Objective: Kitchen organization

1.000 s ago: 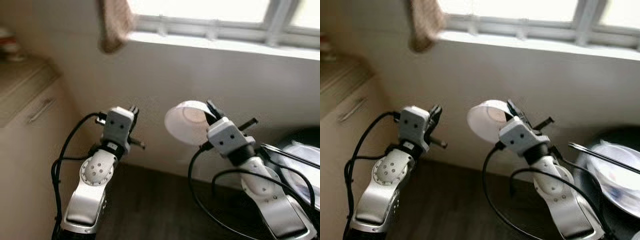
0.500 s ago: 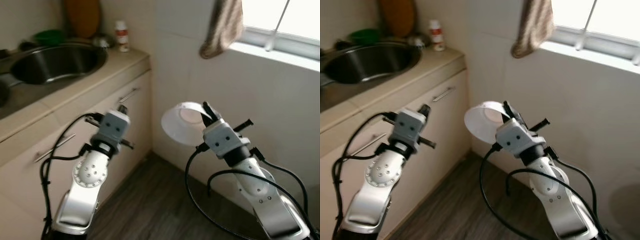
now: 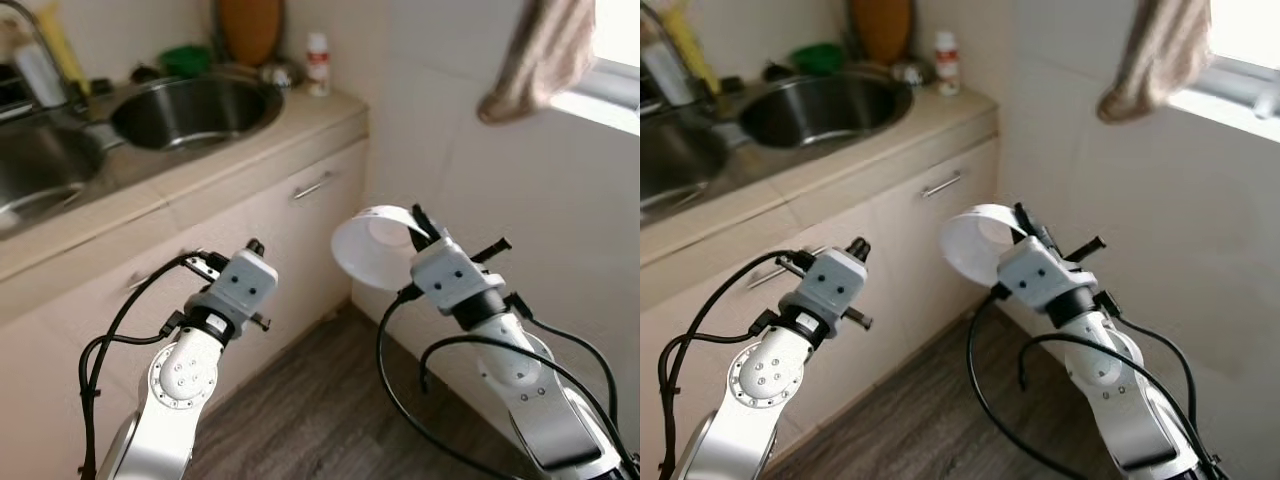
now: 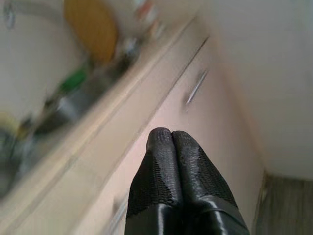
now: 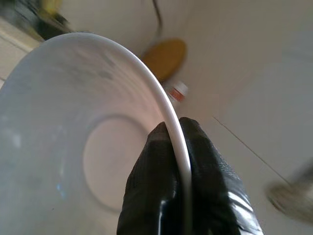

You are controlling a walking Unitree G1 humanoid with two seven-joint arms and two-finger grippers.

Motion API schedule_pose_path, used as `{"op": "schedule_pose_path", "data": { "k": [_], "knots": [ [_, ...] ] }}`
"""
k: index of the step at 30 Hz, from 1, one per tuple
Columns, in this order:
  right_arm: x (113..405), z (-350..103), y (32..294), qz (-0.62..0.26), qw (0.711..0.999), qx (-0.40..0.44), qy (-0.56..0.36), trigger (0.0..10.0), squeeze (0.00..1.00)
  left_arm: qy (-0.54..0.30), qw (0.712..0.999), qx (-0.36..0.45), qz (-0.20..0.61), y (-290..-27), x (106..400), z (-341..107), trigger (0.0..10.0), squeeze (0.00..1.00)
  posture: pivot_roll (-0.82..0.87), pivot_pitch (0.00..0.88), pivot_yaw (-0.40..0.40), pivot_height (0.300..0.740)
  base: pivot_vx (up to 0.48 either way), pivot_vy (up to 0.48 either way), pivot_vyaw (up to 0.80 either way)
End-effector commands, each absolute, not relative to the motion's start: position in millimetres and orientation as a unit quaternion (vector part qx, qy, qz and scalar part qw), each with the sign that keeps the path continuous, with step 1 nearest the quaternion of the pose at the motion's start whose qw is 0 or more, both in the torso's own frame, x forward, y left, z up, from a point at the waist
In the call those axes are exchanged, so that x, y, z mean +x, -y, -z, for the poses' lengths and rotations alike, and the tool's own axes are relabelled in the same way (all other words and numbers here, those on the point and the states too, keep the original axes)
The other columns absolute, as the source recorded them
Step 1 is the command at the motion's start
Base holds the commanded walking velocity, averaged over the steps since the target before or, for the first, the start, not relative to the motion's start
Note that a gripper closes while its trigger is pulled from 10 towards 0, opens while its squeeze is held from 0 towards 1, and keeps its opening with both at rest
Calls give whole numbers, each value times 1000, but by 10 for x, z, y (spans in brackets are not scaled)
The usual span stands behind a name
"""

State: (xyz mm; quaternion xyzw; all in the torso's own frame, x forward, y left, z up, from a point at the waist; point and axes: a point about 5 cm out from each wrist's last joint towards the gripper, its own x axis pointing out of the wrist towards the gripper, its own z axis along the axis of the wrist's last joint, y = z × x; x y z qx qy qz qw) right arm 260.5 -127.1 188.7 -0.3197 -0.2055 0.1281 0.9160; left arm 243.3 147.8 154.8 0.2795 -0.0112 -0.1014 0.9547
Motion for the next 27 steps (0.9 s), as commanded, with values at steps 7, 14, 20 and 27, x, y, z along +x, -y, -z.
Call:
{"op": "schedule_pose_path", "data": {
  "k": [7,14,20,27],
  "knots": [
    [2662,-1983,1227,-129,912,-313,231,10000,0,18,966,232,116,-1438,2471,-1586,10000,0,127,0,-38,740,0,0,571],
    [2700,-2007,1233,-115,917,-305,231,10000,0,48,975,187,112,-1446,2474,-1708,10000,0,130,0,-44,740,82,0,0],
    [2713,-1979,1184,-120,913,-317,226,10000,0,54,975,180,116,-1436,2476,-1723,10000,0,129,0,-45,740,454,0,0],
    [2734,-1995,1179,-111,917,-308,227,10000,0,62,976,173,116,-1426,2486,-1748,10000,0,128,0,-49,740,470,0,800]
  ]
}}
